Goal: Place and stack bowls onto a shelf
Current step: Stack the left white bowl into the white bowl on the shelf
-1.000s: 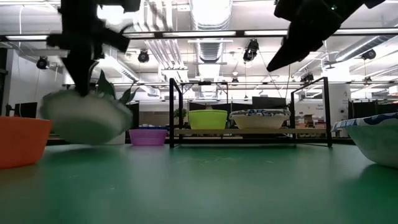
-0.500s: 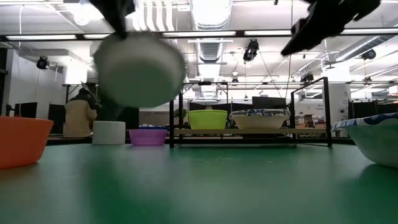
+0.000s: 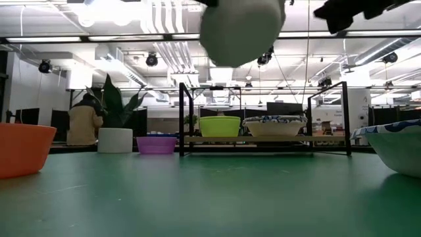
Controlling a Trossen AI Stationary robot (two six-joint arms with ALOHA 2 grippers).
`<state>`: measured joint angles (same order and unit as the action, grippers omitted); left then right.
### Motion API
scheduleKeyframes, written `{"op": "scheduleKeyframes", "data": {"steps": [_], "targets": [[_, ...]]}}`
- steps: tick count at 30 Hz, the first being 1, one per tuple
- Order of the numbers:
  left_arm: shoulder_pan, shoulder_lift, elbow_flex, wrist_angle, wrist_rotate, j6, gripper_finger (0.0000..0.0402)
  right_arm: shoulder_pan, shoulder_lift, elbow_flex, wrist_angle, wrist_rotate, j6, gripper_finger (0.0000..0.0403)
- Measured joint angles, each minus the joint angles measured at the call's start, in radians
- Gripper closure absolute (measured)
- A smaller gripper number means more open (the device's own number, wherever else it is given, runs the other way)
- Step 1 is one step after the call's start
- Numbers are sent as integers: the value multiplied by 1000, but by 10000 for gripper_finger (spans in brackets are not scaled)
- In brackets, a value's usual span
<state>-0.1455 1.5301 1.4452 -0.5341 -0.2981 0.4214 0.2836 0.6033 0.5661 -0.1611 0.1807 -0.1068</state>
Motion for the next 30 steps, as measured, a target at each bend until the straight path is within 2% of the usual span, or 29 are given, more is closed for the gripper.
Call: {"op": "scheduleKeyframes", "data": {"steps": [10, 17, 30], "targets": [[166, 195, 2, 223, -86, 261, 401, 0, -138, -71, 91, -186, -66, 285], [269, 301, 47, 316, -105, 288, 401, 0, -151, -79, 92, -189, -78, 287], [347, 478, 211, 317, -109, 338, 401, 0, -151, -80, 91, -189, -80, 286]]}}
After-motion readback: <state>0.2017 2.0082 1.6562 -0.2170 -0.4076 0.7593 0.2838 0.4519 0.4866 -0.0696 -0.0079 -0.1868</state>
